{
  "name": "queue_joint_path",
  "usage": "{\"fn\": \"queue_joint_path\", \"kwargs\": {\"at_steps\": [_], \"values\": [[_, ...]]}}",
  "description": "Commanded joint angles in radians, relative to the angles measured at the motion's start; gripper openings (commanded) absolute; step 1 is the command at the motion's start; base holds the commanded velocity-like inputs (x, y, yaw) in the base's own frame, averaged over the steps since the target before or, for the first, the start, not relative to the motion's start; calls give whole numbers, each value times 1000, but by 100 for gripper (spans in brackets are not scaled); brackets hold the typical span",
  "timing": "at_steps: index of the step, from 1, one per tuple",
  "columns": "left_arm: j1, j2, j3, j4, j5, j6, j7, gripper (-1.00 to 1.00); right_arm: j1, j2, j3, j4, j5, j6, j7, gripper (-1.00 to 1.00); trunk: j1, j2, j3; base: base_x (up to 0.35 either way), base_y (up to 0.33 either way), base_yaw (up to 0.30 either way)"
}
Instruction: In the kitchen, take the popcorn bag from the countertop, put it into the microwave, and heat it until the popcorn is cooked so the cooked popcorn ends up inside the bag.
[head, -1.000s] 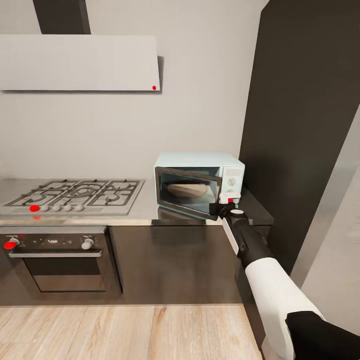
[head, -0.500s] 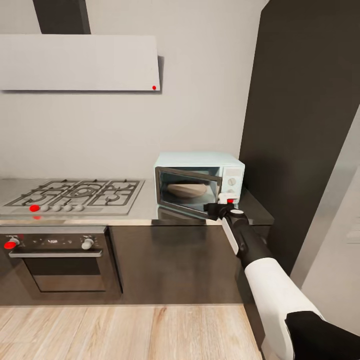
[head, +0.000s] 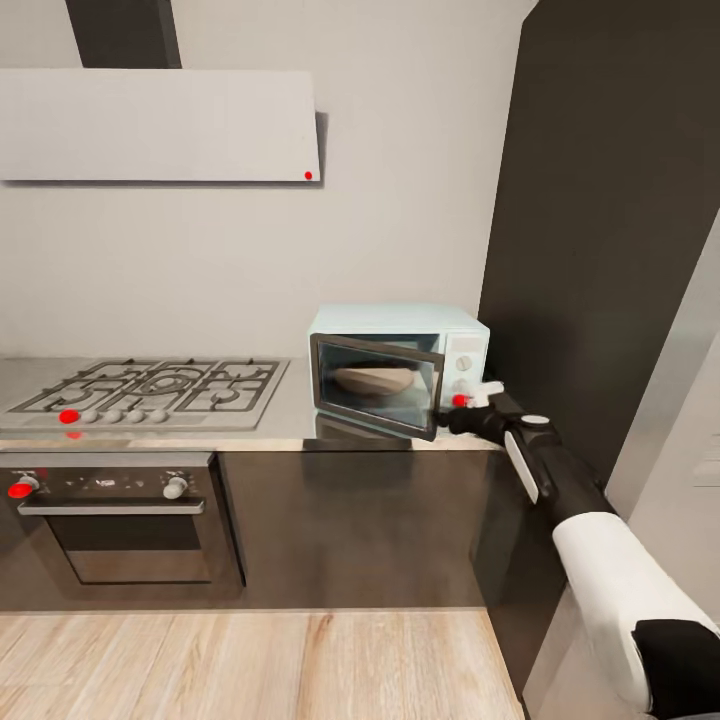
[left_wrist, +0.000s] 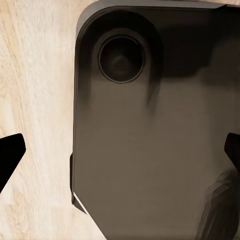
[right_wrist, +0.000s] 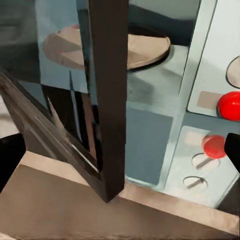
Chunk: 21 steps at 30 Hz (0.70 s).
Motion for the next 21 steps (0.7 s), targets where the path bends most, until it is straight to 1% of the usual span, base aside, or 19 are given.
{"fn": "queue_joint_path", "kwargs": {"at_steps": [1,3,5,8,10,11,15,17,21], "values": [[0,0,0,0,9,0,0,100,-1,-14,1,1,3,4,25,100,0,-1,-1,0,0,0],[0,0,0,0,9,0,0,100,-1,-55,1,11,-1,2,70,100,0,-1,-1,0,0,0],[0,0,0,0,9,0,0,100,0,-79,1,14,1,-1,94,100,0,-1,-1,0,0,0],[0,0,0,0,9,0,0,100,1,-104,0,20,-3,-4,102,100,0,-1,-1,0,0,0],[0,0,0,0,9,0,0,100,1,-118,-4,33,-4,-6,92,100,0,-1,-1,0,0,0],[0,0,0,0,9,0,0,100,1,-121,-5,36,-4,-6,82,100,0,-1,-1,0,0,0],[0,0,0,0,9,0,0,100,1,-121,-8,39,-1,-8,-47,100,0,-1,-1,0,0,0],[0,0,0,0,9,0,0,100,1,-117,-8,35,-1,-8,-72,100,0,-1,-1,0,0,0],[0,0,0,0,9,0,0,100,1,-110,-6,30,0,-8,-85,100,0,-1,-1,0,0,0]]}}
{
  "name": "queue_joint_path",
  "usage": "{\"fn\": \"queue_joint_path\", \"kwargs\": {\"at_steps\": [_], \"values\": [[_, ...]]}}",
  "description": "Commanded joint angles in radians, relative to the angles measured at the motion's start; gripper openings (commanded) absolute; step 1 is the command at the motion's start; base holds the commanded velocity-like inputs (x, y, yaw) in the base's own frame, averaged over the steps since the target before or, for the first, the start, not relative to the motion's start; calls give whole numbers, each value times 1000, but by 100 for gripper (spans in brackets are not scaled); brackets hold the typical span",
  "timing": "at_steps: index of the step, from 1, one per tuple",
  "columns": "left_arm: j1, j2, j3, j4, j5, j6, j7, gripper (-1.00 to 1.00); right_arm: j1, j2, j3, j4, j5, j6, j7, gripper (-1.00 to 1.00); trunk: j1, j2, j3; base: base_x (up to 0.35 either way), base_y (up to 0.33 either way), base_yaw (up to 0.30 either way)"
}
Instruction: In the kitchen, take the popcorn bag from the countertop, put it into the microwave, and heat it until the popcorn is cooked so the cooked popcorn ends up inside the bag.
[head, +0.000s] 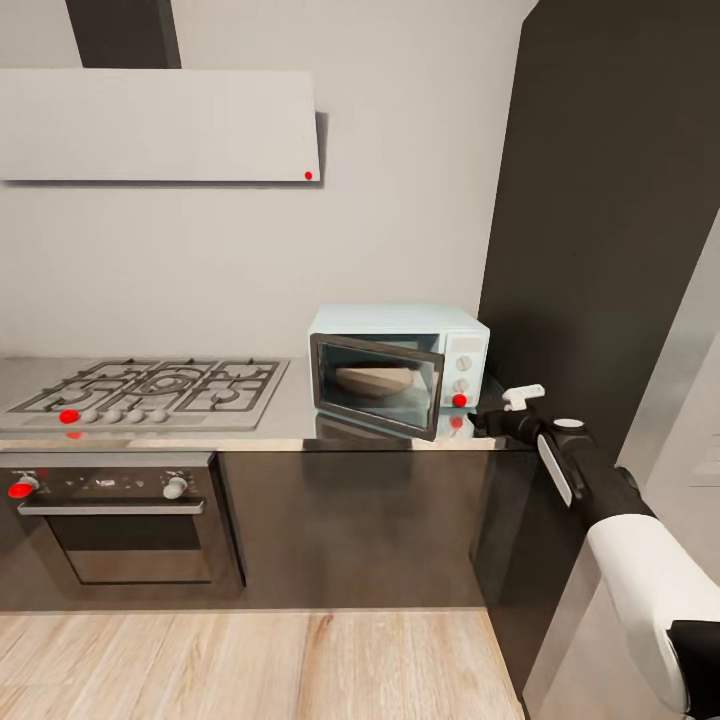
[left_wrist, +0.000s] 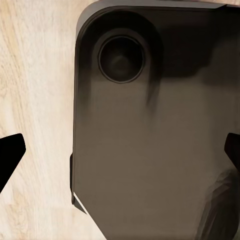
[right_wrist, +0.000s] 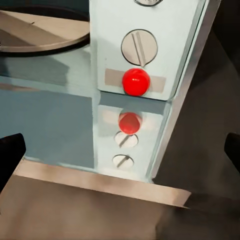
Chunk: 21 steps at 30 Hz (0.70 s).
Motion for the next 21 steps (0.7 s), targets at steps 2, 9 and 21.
{"fn": "queue_joint_path", "kwargs": {"at_steps": [2,9,21], "values": [[0,0,0,0,9,0,0,100,-1,2,3,-2,4,5,1,100,0,-1,-1,0,0,0],[0,0,-1,0,9,0,-2,100,-1,24,3,-4,-3,3,-91,100,0,-1,-1,70,0,0],[0,0,-2,0,9,0,-1,100,-1,73,3,6,-10,2,-102,100,0,-1,-1,236,0,0]]}}
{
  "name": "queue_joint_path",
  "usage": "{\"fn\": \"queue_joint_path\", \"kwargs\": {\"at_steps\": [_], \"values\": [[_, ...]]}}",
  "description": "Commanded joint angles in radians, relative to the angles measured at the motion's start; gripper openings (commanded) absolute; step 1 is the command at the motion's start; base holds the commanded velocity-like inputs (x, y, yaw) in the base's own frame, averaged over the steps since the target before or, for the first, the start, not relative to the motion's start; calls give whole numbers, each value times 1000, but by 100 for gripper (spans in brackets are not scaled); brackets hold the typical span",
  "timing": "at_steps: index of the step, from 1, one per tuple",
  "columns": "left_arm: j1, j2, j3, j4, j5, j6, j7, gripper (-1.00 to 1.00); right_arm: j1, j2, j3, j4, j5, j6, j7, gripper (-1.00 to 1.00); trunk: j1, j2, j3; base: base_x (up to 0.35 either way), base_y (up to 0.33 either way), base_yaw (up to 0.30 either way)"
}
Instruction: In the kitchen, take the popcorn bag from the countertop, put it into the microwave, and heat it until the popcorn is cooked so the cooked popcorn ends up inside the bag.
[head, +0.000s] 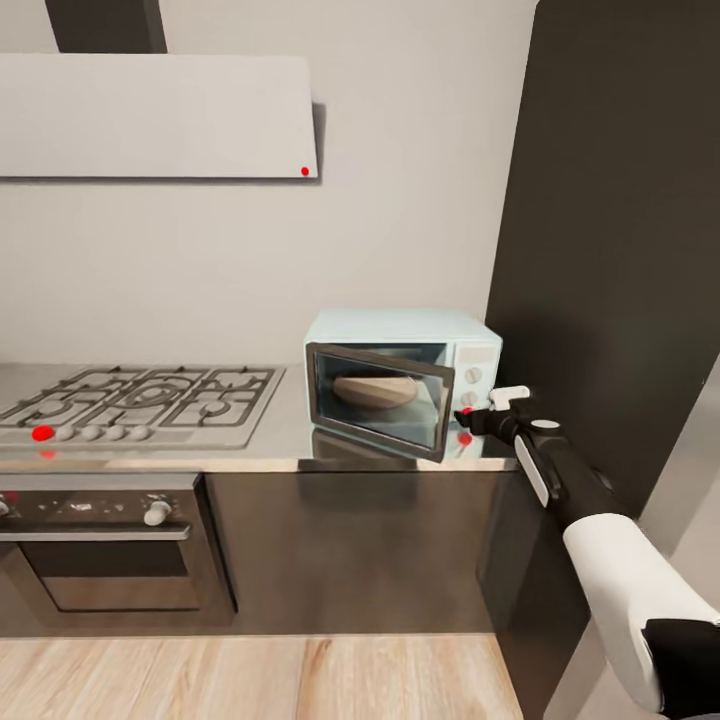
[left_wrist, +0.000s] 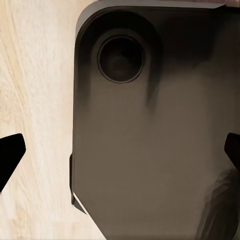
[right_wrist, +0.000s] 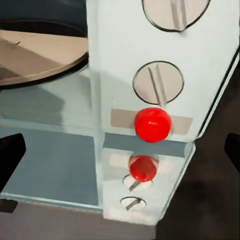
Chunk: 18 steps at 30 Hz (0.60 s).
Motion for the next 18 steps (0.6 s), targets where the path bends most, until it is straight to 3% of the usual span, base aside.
{"fn": "queue_joint_path", "kwargs": {"at_steps": [1,6,10,18], "values": [[0,0,0,0,9,0,0,100,-1,4,2,-1,4,4,2,100,0,0,-1,218,0,0],[0,0,0,-1,9,0,0,100,-1,12,2,2,2,-2,22,100,0,0,-1,116,0,0],[0,0,1,0,9,0,0,100,25,13,5,3,5,-12,133,100,0,0,-1,7,0,0],[0,0,1,0,9,0,0,100,31,10,6,4,12,-21,261,100,0,0,-1,0,0,0]]}}
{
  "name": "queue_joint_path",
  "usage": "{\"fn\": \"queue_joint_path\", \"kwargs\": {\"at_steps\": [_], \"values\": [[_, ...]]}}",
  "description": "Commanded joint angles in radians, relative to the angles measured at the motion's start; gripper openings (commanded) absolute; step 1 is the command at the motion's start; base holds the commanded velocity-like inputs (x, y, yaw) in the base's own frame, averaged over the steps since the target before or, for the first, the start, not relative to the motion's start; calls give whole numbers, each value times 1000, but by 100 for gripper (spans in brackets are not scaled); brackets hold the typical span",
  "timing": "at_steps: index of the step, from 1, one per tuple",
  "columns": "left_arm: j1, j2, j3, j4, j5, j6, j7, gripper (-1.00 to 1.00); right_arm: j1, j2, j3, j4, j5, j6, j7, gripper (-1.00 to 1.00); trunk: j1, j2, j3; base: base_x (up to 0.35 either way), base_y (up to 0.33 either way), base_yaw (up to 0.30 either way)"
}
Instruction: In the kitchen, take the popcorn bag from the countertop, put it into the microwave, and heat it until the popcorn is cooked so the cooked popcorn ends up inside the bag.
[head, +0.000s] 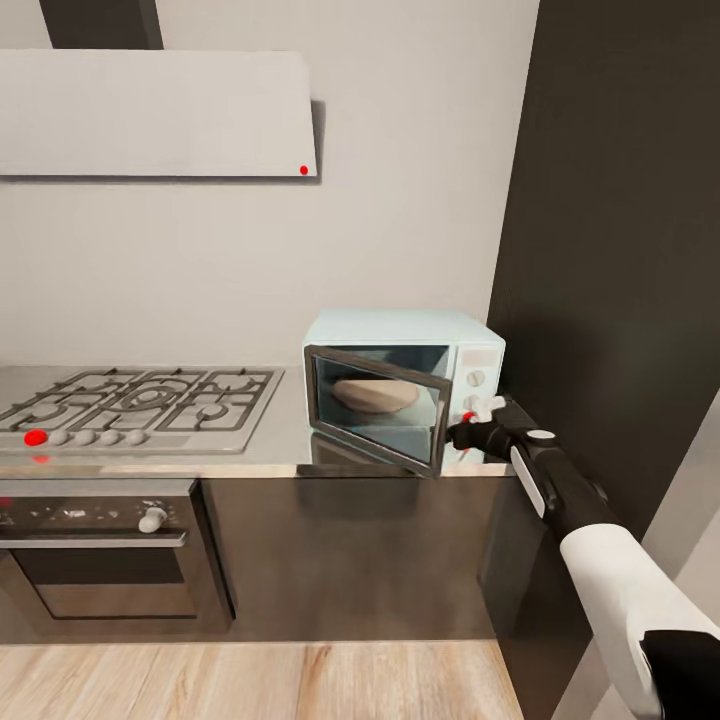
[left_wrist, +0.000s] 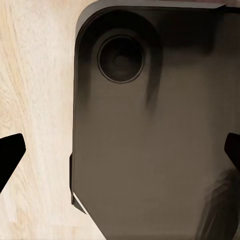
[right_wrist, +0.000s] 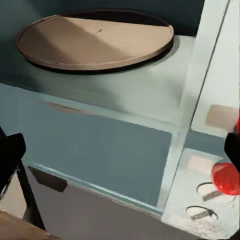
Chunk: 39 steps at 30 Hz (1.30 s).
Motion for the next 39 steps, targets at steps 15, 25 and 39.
{"fn": "queue_joint_path", "kwargs": {"at_steps": [15,25,39], "values": [[0,-1,0,0,9,0,0,100,90,2,4,-20,4,-59,401,100,0,-1,-1,0,0,0],[0,-2,0,0,9,0,0,100,90,143,2,-69,4,-29,425,100,0,-1,-1,0,0,0],[0,-1,0,0,9,0,1,100,90,143,-1,-70,9,3,425,100,0,-1,-1,0,23,0]]}}
